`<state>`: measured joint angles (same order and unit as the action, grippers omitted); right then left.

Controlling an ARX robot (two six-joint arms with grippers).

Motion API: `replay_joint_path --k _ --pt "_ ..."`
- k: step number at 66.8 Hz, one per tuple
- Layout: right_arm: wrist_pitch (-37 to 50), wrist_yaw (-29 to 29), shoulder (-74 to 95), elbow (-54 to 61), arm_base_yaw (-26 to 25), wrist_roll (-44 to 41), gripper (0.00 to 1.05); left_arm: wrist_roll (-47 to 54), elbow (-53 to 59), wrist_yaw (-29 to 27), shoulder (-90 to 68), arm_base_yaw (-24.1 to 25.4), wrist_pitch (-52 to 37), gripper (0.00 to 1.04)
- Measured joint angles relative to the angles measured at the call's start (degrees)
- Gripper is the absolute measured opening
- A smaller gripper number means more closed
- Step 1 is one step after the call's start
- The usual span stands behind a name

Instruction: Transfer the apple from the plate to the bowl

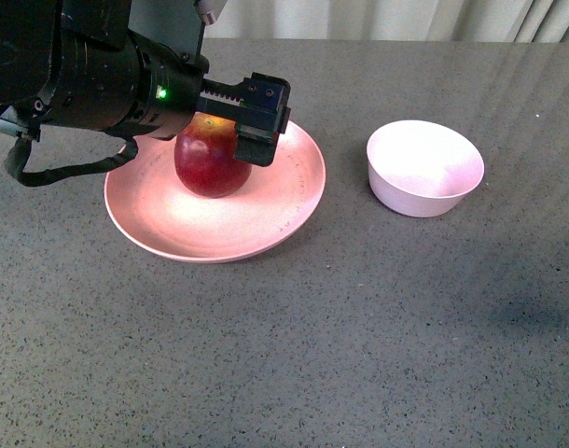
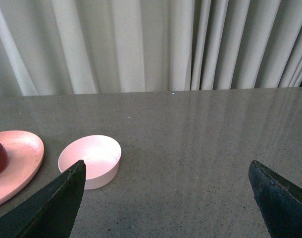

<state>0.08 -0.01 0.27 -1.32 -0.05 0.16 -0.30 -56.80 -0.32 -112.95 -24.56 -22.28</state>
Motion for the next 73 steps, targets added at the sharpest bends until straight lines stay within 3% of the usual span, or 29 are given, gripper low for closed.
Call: replay_joint_path --k 49,57,73 --pt "0.0 0.0 0.0 0.0 0.0 0.0 0.96 -1.0 -2.6 -3.4 -5.9 1.5 2.4 0.96" --pt "0.0 0.0 0.0 0.0 0.0 0.0 0.96 -1.0 -2.6 -4.0 -5.7 1.3 2.4 0.77" --pt "0.0 0.0 0.0 0.0 0.0 0.0 0.96 -1.9 -2.6 -1.0 -2.4 -1.1 3.1 0.71"
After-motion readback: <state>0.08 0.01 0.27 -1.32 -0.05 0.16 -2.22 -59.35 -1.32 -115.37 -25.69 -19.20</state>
